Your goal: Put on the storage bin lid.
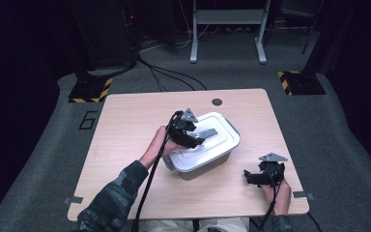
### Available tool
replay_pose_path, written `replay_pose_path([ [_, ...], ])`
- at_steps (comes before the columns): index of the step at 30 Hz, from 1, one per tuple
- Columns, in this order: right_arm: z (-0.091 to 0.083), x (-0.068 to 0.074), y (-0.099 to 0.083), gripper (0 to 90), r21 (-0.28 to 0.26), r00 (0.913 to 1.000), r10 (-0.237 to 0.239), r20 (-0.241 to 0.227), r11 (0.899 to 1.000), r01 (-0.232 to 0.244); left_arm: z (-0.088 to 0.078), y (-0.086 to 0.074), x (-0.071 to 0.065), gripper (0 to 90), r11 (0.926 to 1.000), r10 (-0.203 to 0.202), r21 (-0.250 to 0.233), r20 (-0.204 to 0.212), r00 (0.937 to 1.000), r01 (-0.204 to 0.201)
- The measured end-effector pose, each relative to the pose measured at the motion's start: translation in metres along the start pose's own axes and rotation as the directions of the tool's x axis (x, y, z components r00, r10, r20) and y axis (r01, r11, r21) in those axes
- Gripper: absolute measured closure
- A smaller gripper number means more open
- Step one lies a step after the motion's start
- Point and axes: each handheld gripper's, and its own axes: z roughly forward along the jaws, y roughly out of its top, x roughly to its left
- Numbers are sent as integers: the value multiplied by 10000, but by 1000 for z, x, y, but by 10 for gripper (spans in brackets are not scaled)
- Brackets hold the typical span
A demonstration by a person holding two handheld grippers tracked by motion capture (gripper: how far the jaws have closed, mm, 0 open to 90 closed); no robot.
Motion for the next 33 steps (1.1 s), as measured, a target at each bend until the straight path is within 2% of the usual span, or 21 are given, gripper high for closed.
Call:
replay_pose_path([
  [2, 0, 0, 0, 7, -5, 10000, -4, 3, 10000, 4, -5, -1, 2, 278, 9999, -87, -98, -115, 9999, 86],
  [8, 0, 0, 0, 7, 1, 10000, 11, 4, 10000, -11, -19, -8, 7, 177, 9990, -402, -193, -344, 9986, 396],
  [18, 0, 0, 0, 7, -1, 10000, 22, 19, 10000, -22, -48, -28, 19, 156, 9954, -853, -533, -1031, 9910, 801],
  [25, 0, 0, 0, 7, 7, 10000, 37, 37, 10000, -37, -67, -50, 34, 156, 9898, -1369, -598, -1552, 9784, 1290],
  [33, 0, 0, 0, 7, 12, 10000, 56, 47, 10000, -56, -80, -72, 47, 157, 9851, -1707, -538, -1949, 9659, 1632],
])
